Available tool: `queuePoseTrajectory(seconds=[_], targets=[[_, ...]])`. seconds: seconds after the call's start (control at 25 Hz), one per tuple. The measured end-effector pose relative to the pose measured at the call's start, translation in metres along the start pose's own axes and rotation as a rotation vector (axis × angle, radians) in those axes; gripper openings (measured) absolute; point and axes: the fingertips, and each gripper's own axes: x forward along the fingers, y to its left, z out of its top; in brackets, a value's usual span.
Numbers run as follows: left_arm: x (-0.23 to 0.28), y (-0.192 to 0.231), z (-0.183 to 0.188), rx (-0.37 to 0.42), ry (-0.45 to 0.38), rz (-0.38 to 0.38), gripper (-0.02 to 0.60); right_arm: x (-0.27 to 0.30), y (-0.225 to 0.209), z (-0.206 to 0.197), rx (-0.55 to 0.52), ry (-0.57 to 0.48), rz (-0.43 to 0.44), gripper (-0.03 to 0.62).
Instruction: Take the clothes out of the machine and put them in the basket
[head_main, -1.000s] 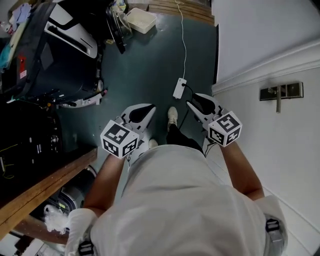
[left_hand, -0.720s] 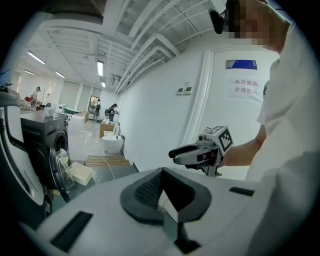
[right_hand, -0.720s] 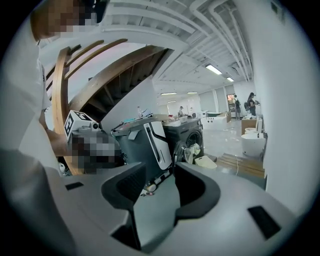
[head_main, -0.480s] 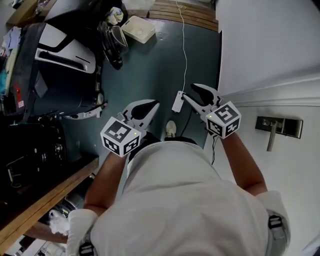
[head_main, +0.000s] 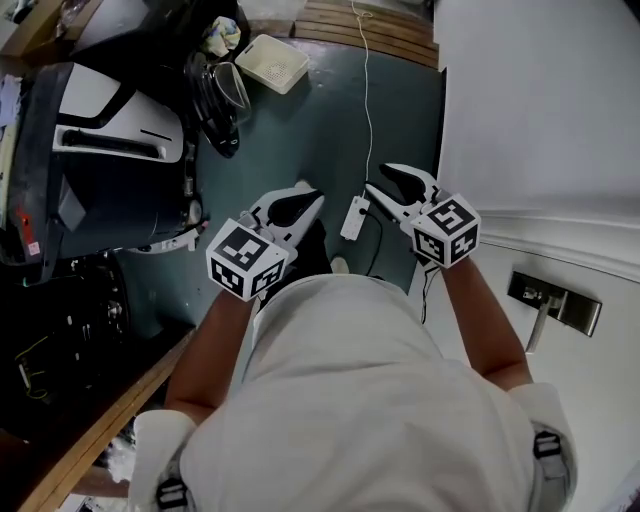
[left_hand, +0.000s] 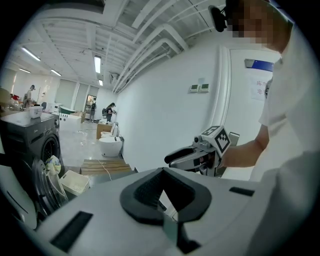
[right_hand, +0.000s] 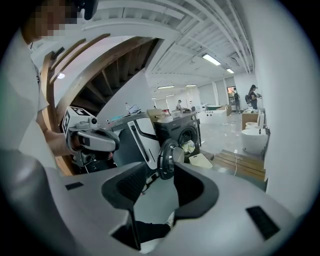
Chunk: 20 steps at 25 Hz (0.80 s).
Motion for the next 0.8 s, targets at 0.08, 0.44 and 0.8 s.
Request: queuePoseTrajectory(seconds=[0.08,0.44,0.8], targets=[[0.01,0.031,0.007,-0.014,-0.006,-0.005,-0.003,0.016,-0.018,0.012,0.001,0.009,-0.014,0.163],[0.061,0.174,0.08,-0.03,-0.015,-0.044,-0.003,0.101,-0.109,0.091,0.021,0.054,-0.068,0.163],[0.087,0.264,0.101,-0.056,0.002,-0.025,-0.003,0.185,-0.151,0.141,0.015,0.053,-0.028,0.163]])
